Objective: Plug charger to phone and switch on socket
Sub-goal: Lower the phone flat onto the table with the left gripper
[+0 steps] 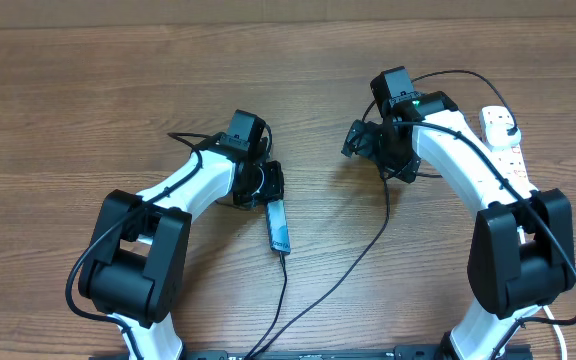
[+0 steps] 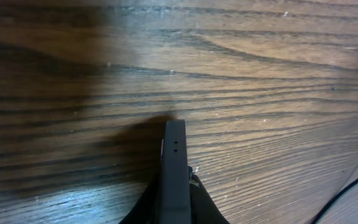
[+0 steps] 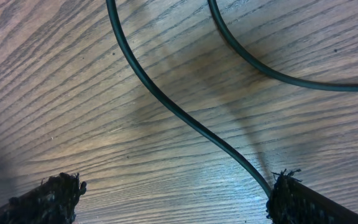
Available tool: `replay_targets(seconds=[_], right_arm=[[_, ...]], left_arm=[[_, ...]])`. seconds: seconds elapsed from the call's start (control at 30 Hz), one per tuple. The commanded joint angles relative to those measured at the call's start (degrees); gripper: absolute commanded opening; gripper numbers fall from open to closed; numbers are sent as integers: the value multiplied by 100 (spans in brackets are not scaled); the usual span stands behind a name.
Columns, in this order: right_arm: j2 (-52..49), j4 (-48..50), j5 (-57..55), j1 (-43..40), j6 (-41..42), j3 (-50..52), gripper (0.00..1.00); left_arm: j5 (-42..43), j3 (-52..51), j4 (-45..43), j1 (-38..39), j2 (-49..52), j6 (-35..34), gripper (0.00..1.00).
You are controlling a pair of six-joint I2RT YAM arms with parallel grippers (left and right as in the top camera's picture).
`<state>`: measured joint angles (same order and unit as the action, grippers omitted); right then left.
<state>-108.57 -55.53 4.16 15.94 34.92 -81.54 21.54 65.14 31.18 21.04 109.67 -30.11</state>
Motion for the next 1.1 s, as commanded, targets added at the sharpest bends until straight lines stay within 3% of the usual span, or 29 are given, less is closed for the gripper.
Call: replay_targets(seconds=[0.0,0.77,1.07], right_arm=[[120,11,-68,11,-11,22,100],[120,9,-66,11,-9,22,100],[120,9,-66,11,-11,22,100]], left_arm=[[-210,-61,-39,42,-26,-39,10],[-247,-61,-83,42,-26,-39,30],[-245,-61,-81,42,-26,-39,31]])
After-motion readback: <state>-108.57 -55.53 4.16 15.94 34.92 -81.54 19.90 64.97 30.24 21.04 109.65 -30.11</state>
